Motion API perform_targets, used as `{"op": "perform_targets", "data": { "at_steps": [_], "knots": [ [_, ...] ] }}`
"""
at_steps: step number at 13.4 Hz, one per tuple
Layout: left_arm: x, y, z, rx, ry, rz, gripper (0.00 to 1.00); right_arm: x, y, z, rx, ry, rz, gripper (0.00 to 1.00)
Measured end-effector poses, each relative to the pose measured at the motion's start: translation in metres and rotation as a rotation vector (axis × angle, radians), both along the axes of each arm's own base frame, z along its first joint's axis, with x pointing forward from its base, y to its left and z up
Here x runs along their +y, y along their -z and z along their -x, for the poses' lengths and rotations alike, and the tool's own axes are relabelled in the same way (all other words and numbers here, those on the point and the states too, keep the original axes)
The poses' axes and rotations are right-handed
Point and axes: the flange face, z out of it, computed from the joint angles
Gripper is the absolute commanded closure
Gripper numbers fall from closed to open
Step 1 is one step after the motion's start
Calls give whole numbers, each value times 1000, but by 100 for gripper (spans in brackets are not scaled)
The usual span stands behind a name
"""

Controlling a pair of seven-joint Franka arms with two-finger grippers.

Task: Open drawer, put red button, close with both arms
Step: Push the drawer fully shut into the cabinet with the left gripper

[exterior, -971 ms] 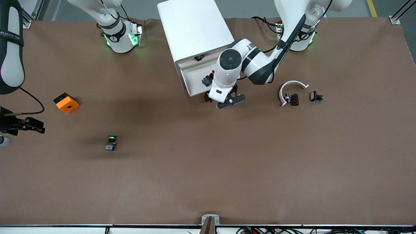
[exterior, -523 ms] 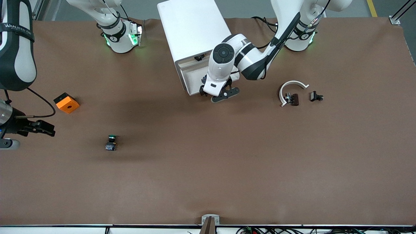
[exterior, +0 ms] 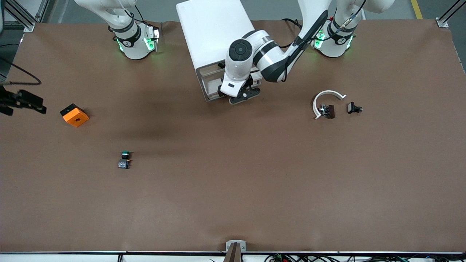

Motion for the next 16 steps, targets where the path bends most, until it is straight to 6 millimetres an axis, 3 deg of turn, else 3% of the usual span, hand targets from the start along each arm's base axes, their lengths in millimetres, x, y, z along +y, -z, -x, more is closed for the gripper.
{"op": "perform_targets", "data": {
  "at_steps": [3, 5, 11, 13, 16],
  "knots": [
    [-10, 2, 24, 22, 0, -6, 0, -2, -23, 24, -13, 7, -6, 0],
    [-15, 3, 35, 31, -4, -9, 0, -1, -18, 32, -30, 5, -9, 0],
    [-14, 5, 33, 43, -40, -11, 0, 6, -9, 49, -43, -8, -14, 0],
    [-7, -3, 11, 34, -81, 4, 0, 7, -8, 52, -60, -11, -14, 0],
    [25, -14, -45, -30, -130, 0, 0, 7, -9, 54, -79, -12, -13, 0]
  ]
}}
